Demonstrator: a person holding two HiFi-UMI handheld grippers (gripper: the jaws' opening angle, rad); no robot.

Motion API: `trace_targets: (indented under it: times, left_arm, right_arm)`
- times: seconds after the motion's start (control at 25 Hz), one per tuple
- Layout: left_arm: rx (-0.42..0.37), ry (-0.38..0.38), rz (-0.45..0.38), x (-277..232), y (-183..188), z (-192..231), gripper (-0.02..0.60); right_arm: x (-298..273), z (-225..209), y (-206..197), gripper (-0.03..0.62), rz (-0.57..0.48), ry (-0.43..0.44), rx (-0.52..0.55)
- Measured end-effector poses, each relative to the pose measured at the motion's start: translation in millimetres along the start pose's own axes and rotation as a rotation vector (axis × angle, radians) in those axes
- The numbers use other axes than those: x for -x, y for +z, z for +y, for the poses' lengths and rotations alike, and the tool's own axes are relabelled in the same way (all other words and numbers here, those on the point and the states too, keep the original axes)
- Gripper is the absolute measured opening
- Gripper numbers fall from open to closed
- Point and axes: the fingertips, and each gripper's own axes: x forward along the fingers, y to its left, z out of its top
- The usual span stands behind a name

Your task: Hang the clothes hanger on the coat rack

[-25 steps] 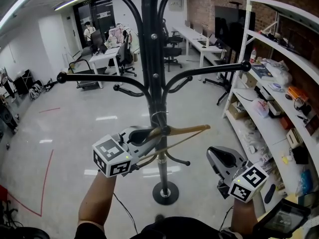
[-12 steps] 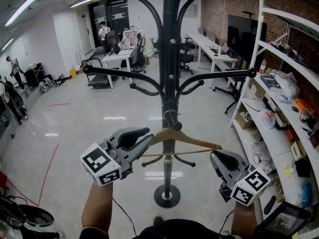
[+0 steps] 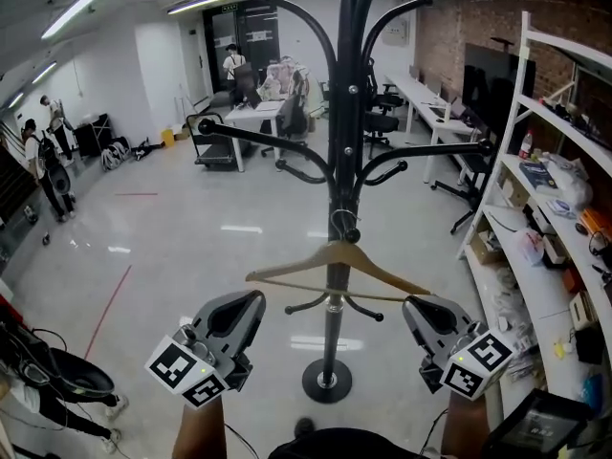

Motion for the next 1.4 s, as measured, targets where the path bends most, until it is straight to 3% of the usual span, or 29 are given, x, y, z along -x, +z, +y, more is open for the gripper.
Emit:
trace_targets:
  times: [0.24,0.56,0.76,1.0,1.4]
  left_arm:
    - [0.133,0.047,0.002,32,-23,-31,-0.002]
    - [0.047,0.131,0.175,68,-62,-77,-0.001]
    - [0.046,0.135,0.173,84,-50,-102,-0.001]
    - [0.027,0.055,0.208,128,-47,-139,-0.001]
    - [0.166,0.024,0.201,267,-66,-179,0.0]
  right_arm:
    - [16,12,0,0.009,-0.024,0.05,-0.017]
    - [50,24,-37,0.008,0.006,0.08,-0.067]
    - [70,39,-38,0.009,0.012,0.078,-0.074]
    - [90,96,-30,0.009,0.007,0.065,-0.057]
    - [145,225,-68,0.009,0.092,-0.04,-0.08]
